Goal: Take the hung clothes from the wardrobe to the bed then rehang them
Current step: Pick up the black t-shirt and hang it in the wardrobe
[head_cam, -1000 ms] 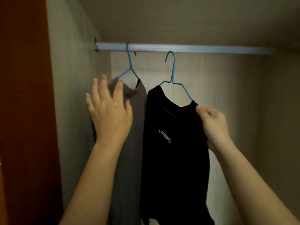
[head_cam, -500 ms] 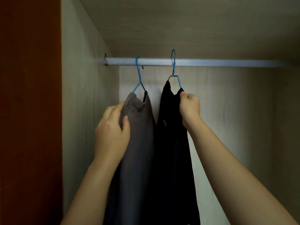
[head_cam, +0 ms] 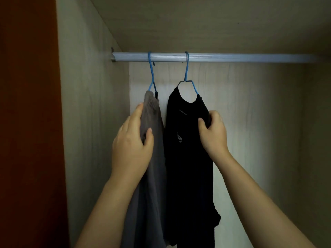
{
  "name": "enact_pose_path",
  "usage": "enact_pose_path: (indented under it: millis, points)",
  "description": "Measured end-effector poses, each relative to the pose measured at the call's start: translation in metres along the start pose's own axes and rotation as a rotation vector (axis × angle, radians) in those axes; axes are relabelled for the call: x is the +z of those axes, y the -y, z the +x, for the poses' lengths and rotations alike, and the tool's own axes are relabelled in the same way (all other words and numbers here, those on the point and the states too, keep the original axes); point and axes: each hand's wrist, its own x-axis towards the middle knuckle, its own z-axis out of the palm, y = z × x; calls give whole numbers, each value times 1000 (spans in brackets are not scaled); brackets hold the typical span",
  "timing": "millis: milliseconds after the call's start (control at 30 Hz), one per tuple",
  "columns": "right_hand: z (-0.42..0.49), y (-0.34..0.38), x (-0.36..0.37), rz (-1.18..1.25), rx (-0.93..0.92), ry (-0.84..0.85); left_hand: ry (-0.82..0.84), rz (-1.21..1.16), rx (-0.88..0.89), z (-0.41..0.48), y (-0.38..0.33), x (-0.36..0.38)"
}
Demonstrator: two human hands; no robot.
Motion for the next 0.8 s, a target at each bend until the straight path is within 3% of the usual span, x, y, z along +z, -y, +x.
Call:
enact_pose_path:
  millis: [167, 367, 600, 800]
  points:
    - [-37, -15, -25, -93, -3, 45, 20, -10, 38, -18, -4, 7]
    - [-102, -38, -58, -162, 124, 78, 80, -196, -83, -54, -2, 10]
    - [-212, -66, -100, -281, 406, 147, 218, -323, -217, -122, 6, -3]
    - [-320, -70, -112, -479, 667, 253, 471, -358, -369, -200, 22, -34]
